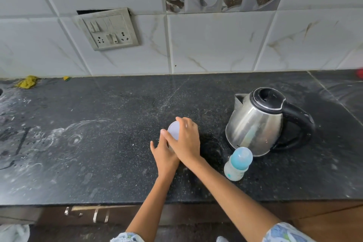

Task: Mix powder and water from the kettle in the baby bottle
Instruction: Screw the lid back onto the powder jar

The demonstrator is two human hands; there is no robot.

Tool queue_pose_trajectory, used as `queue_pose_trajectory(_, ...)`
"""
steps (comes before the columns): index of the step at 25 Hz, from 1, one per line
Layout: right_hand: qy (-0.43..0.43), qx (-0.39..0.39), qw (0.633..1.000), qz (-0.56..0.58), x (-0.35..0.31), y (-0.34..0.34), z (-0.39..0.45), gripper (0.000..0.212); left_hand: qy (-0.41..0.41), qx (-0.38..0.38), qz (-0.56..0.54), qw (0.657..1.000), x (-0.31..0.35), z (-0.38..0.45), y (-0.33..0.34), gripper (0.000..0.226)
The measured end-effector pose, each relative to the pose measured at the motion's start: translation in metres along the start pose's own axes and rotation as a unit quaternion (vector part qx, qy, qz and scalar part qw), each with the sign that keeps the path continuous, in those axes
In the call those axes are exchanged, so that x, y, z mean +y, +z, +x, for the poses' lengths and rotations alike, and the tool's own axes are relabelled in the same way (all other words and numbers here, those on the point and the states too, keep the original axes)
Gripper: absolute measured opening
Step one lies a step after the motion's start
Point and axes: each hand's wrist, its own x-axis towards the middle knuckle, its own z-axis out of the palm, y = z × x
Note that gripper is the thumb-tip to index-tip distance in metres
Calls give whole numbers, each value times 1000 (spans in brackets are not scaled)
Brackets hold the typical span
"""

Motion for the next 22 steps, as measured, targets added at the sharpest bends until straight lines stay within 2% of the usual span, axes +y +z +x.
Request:
queue_pose_trajectory(2, 9, -87, 991, 103, 4, -27, 4, 72, -3, -40, 34, 999, 3, -2, -5, 87)
queue_pose_trajectory(4, 16, -121, 985, 121, 14, -60, 2, 65, -4, -39, 38, 999, 8, -8, -11, 105)
queue_pose_trajectory(6, -12, -135, 990, 48, 34, -97, -6, 50, 32, 3, 37, 999, 15, -15, -17, 94)
queue_pose_trajectory(8, -18, -158, 987, -3, 55, -129, -22, 40, 101, 27, 79, 991, 20, -19, -21, 70)
queue_pose_trajectory(10, -17, -168, 985, -43, 74, -152, -43, 41, 156, 19, 129, 979, 23, -19, -21, 49)
queue_pose_trajectory(12, -18, -176, 982, -72, 86, -164, -60, 47, 170, 12, 163, 972, 27, -20, -20, 36)
queue_pose_trajectory(14, -7, -176, 980, -93, 93, -167, -72, 53, 164, 14, 180, 970, 28, -21, -21, 31)
queue_pose_trajectory(17, 20, -140, 987, -78, 100, -160, -77, 52, 159, 7, 180, 971, 30, -18, -25, 28)
queue_pose_trajectory(22, -5, -121, 990, -65, 85, -135, -54, 48, 177, 16, 206, 962, 34, -18, -23, 24)
